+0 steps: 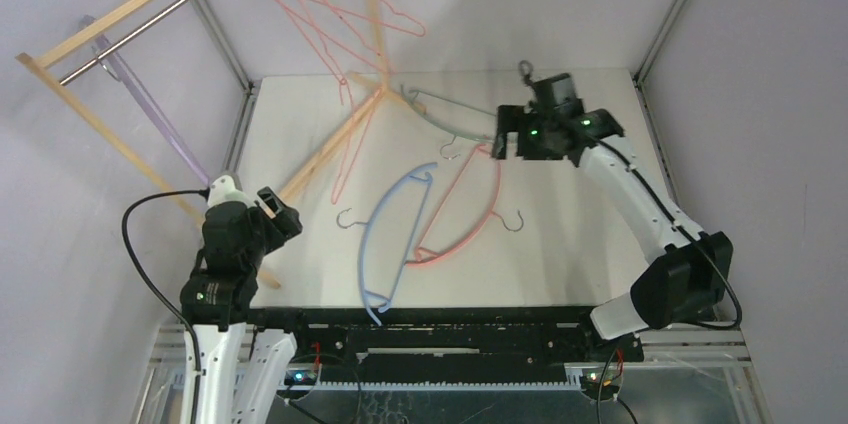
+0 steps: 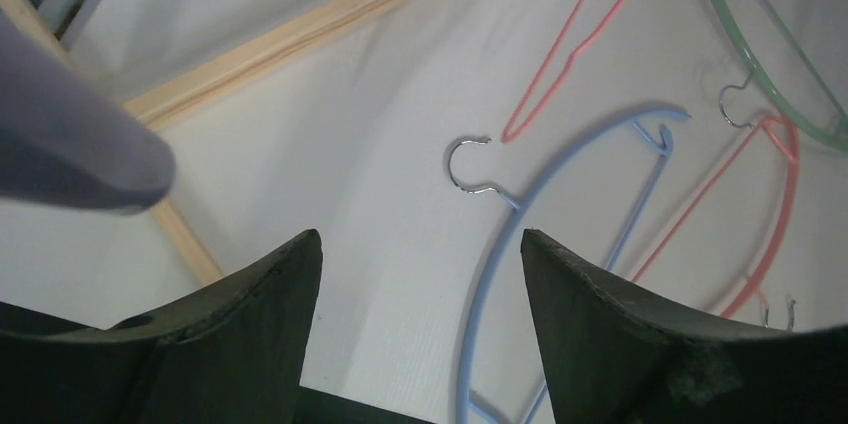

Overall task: Organize the hangers
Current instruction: Place the hanger at the clothesline.

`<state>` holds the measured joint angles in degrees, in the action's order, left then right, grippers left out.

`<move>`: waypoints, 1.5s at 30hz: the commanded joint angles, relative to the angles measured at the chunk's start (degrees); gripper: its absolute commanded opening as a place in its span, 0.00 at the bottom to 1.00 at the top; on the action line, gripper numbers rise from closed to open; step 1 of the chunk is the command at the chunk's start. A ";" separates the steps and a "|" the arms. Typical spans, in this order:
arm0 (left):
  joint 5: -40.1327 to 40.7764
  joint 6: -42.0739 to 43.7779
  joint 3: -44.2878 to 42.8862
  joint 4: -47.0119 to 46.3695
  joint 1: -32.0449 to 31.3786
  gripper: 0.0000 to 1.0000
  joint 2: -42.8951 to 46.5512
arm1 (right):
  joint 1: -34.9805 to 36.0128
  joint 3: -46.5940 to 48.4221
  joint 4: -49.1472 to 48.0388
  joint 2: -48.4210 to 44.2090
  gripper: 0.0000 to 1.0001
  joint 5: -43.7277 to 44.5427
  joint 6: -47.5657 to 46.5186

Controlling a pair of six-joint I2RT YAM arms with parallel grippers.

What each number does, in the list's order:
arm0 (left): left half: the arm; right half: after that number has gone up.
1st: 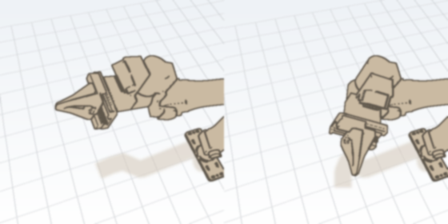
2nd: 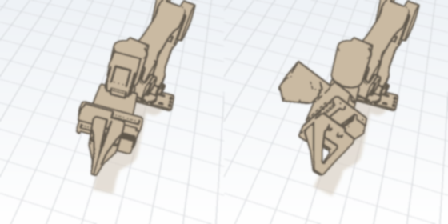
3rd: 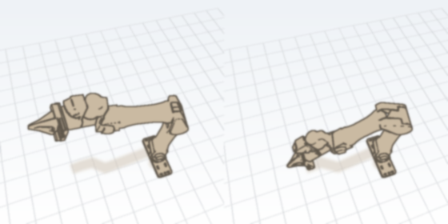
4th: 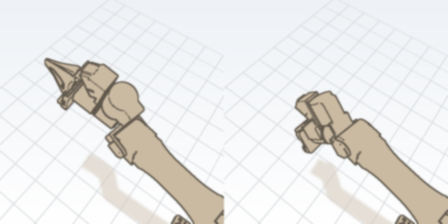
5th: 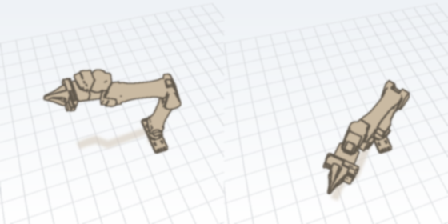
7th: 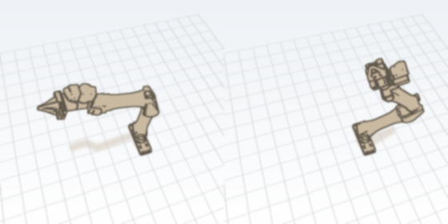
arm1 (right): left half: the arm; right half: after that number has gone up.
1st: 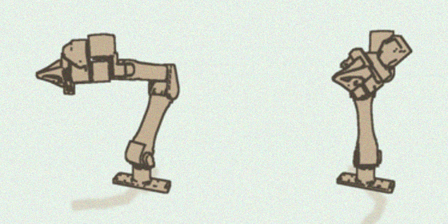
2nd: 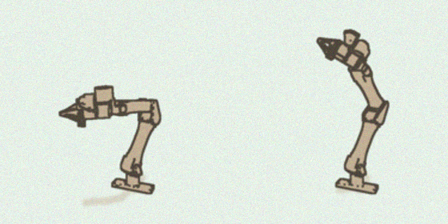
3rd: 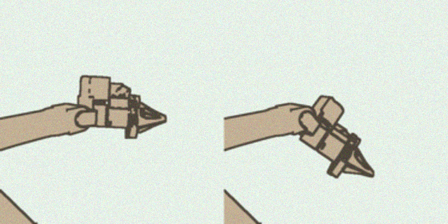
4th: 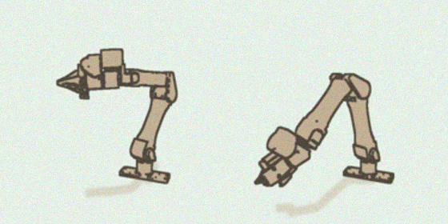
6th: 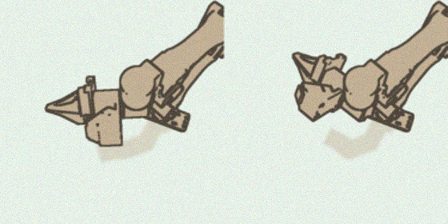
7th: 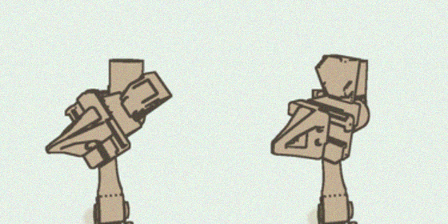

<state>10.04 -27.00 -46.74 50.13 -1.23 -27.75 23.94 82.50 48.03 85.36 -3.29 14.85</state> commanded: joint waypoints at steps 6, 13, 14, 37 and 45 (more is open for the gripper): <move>-1.60 -5.40 3.13 -3.61 -5.36 0.72 0.84 | -3.20 -4.88 0.85 -2.63 0.92 3.75 3.40; 9.52 -9.37 1.95 -3.61 -21.40 0.71 -4.21 | -1.63 -8.49 -0.03 0.96 0.71 1.08 7.57; 10.42 -10.40 1.93 -3.89 -23.30 0.71 -4.84 | -1.62 -8.57 -0.63 1.00 0.70 1.27 7.86; 15.01 -14.86 -0.88 -8.79 -43.85 0.70 -17.24 | -4.20 10.79 -0.74 20.94 0.72 -1.03 7.03; 11.58 -17.47 1.65 -8.17 -44.85 0.70 -18.66 | -4.09 5.86 -2.55 17.44 0.72 -1.95 6.96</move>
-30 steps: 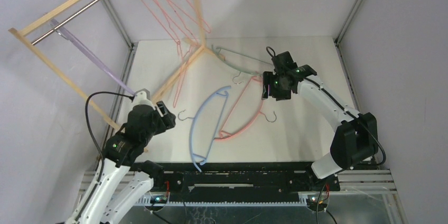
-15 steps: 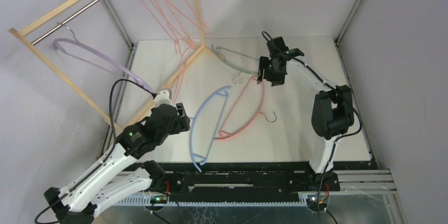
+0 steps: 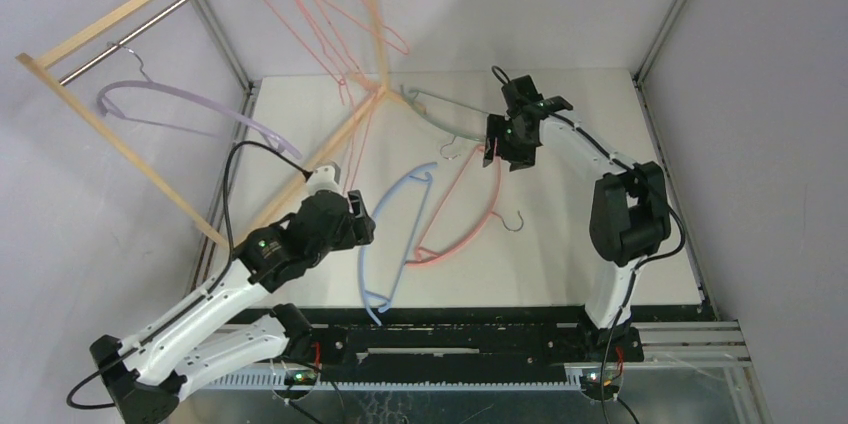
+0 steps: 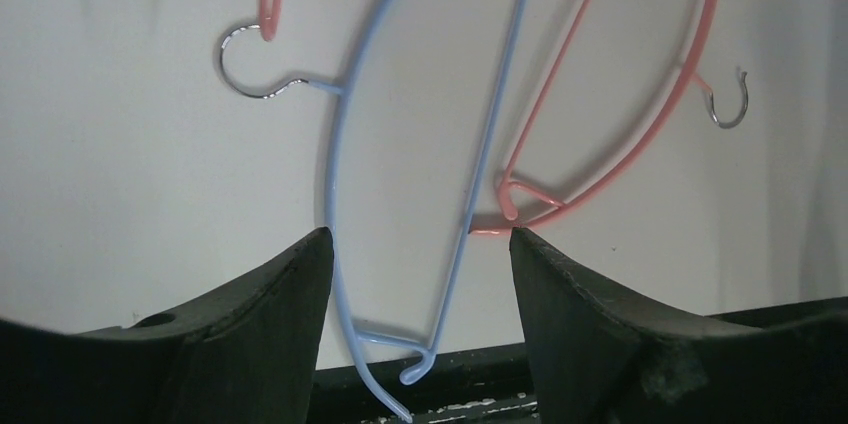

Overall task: Organize the hangers
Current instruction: Place the hanger at the clothesline.

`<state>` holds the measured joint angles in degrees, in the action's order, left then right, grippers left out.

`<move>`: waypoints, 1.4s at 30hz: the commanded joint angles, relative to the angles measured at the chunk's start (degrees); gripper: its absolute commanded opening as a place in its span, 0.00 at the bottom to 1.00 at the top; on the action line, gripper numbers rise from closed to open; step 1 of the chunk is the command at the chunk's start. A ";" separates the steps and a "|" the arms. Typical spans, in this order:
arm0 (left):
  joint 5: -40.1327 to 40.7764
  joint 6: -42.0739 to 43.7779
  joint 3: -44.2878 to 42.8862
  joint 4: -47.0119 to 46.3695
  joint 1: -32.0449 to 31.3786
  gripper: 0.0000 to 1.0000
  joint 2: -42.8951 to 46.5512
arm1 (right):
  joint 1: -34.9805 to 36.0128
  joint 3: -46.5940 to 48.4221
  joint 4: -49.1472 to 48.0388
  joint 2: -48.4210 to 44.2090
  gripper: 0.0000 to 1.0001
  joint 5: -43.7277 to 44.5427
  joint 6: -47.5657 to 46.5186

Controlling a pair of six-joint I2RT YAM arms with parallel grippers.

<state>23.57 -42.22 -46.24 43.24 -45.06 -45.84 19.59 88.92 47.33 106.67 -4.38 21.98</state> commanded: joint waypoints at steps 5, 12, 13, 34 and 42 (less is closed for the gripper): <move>-1.89 -7.04 3.81 -1.14 -5.07 0.69 -1.69 | 0.61 -1.88 -2.09 -5.60 0.72 -1.43 -0.46; -1.81 -13.04 4.08 0.90 -12.66 0.65 -7.57 | 2.10 -0.91 -4.31 -7.82 0.72 -5.55 -1.10; -2.04 -13.29 3.96 1.04 -12.83 0.64 -8.12 | 2.41 -0.46 -4.61 -7.78 0.72 -5.77 -1.14; -0.63 -9.50 -2.91 5.87 -13.21 0.44 -19.81 | 6.51 5.01 -2.97 -2.83 0.40 -11.34 -1.64; -0.80 -11.93 1.95 6.93 -13.21 0.59 -13.13 | 12.78 4.34 -2.51 -2.13 0.52 -8.59 -1.96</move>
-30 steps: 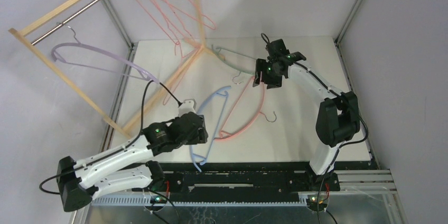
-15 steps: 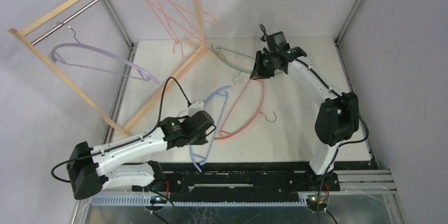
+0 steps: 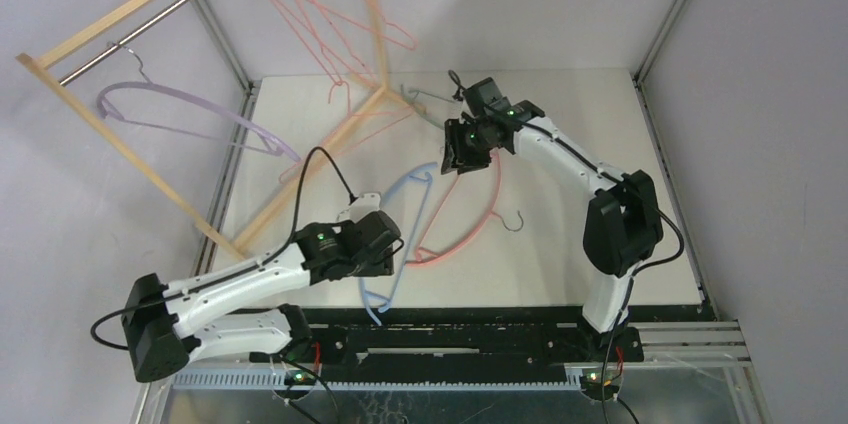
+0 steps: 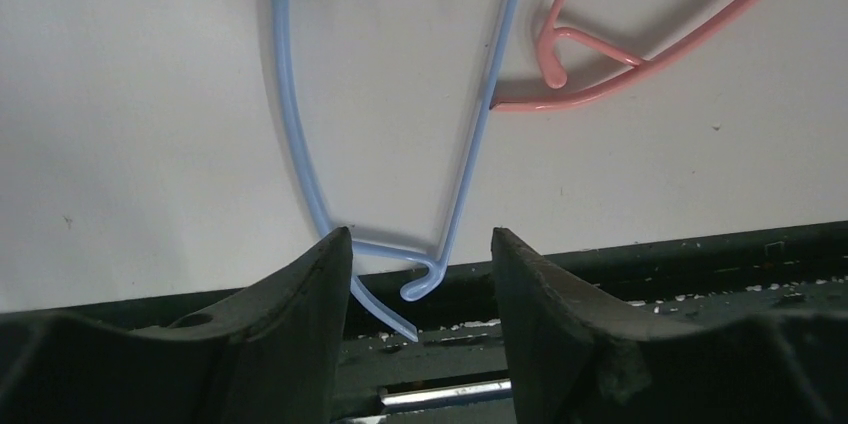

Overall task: Organize the hangers
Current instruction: Place the hanger at the clothesline.

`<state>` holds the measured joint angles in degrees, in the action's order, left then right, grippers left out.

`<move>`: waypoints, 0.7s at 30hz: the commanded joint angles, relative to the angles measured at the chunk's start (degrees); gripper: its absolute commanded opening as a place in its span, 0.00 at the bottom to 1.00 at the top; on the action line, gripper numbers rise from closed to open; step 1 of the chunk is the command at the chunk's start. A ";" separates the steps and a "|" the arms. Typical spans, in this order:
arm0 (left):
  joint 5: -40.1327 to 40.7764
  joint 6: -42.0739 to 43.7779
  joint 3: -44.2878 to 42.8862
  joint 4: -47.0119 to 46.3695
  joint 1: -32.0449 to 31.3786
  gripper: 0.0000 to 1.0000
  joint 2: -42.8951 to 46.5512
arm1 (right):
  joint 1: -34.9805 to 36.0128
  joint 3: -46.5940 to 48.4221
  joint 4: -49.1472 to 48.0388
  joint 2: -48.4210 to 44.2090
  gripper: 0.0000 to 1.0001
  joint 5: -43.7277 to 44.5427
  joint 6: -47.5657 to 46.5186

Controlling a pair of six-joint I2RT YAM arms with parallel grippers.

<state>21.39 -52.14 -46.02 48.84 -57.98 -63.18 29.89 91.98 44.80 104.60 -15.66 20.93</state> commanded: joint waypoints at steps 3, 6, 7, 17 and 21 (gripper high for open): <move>2.75 -3.67 3.01 2.39 -0.18 0.66 6.13 | 3.21 1.77 -0.58 0.59 0.56 3.05 -1.04; 2.73 -4.93 5.10 1.78 -0.11 0.71 6.62 | 3.52 3.73 0.61 2.77 0.57 2.61 -1.69; 2.31 -5.08 5.86 0.88 -0.12 0.71 6.66 | 3.82 4.27 0.97 3.34 0.57 2.48 -1.76; 4.37 -7.73 13.03 -3.19 -0.10 0.72 5.91 | 6.96 3.23 0.59 3.88 0.57 1.11 -1.46; 2.95 -7.90 17.36 -7.06 1.18 0.67 6.47 | 6.22 0.80 0.40 2.10 0.57 1.25 -2.09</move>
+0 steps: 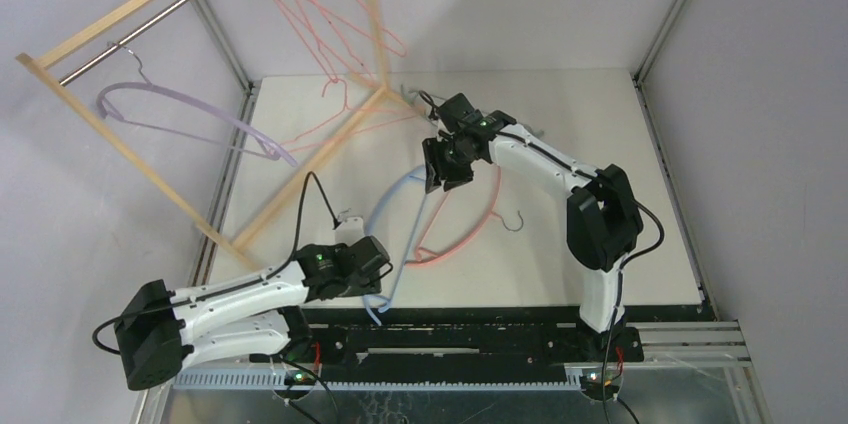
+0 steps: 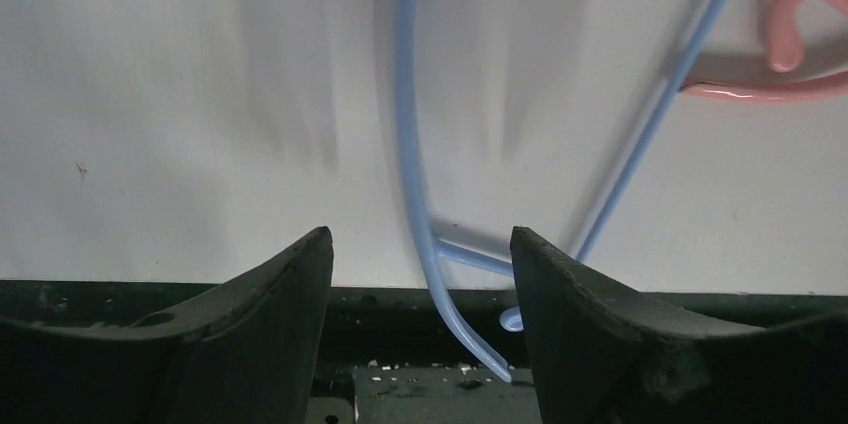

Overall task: Organize the hangers
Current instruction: Place the hanger at the clothesline.

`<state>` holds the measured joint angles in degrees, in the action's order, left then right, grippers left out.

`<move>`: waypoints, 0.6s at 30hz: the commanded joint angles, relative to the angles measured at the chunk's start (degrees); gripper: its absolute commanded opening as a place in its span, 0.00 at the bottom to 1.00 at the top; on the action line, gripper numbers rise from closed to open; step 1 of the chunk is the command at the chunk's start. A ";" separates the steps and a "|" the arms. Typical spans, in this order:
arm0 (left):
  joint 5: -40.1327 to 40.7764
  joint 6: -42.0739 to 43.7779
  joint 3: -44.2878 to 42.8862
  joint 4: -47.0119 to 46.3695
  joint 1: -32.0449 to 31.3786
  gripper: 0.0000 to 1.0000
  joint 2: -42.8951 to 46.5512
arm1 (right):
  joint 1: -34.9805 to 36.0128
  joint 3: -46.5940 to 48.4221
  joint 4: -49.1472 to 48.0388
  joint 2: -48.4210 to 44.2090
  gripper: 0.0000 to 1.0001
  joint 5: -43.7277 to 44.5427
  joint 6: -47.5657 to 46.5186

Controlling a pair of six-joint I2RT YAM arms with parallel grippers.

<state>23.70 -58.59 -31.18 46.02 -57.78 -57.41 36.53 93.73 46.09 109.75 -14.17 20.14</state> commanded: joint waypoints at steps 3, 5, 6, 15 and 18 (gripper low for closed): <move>-1.60 -0.75 5.52 -7.96 1.50 0.58 0.74 | -1.66 -3.46 -1.68 -4.86 0.56 -1.16 -1.15; -3.06 -0.20 7.11 -10.70 1.61 0.57 0.18 | -2.46 -5.01 -2.27 -5.80 0.56 -1.55 -1.00; -3.70 0.01 7.83 -12.04 1.68 0.55 -0.39 | -2.74 -5.70 -2.52 -6.17 0.56 -1.63 -1.09; -8.97 4.08 10.76 -23.25 1.70 0.25 -8.78 | -4.38 -9.31 -2.98 -9.05 0.54 -2.14 -1.36; -10.12 5.88 9.29 -23.30 1.70 0.02 -10.44 | -4.78 -9.68 -2.89 -9.59 0.54 -2.20 -1.29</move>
<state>21.02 -55.46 -24.01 21.87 -56.07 -63.40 32.21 84.23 45.17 103.57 -15.66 19.64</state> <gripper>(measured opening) 0.146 0.542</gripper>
